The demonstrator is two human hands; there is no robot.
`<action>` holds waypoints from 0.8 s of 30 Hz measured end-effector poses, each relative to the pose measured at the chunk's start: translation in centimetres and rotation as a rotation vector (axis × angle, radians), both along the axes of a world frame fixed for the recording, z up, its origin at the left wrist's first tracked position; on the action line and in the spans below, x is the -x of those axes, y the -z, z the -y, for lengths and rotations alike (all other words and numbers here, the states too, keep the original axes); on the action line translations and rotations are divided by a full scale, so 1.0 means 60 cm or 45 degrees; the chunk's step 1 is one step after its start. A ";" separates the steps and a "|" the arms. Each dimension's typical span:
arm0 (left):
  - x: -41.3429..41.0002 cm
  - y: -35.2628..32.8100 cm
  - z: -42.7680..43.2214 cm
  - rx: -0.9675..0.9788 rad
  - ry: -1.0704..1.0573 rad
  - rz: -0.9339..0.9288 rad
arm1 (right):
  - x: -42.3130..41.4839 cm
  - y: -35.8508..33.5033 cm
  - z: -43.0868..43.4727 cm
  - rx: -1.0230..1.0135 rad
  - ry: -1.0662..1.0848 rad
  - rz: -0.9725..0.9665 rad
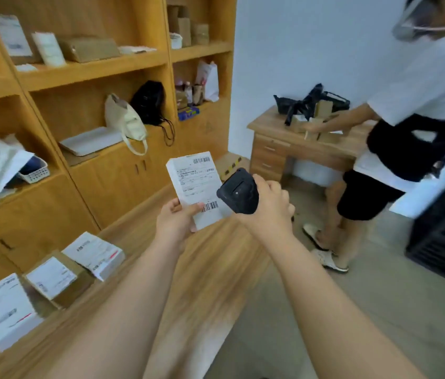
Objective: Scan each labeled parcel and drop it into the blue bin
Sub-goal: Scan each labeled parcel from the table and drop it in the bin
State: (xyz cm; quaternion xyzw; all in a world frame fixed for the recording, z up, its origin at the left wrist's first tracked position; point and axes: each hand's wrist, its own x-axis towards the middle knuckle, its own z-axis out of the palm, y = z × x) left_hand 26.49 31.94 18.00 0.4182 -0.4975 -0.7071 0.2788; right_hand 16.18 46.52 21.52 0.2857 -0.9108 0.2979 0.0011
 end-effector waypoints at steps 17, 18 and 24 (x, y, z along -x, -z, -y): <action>0.222 0.143 -0.524 -0.520 0.964 0.375 | 0.025 0.176 -0.603 0.125 1.027 0.367; 0.241 0.140 -0.564 -0.530 1.006 0.376 | 0.033 0.179 -0.642 0.137 1.072 0.369; 0.341 0.141 -0.836 -0.623 1.220 0.400 | 0.090 0.175 -0.892 0.193 1.293 0.331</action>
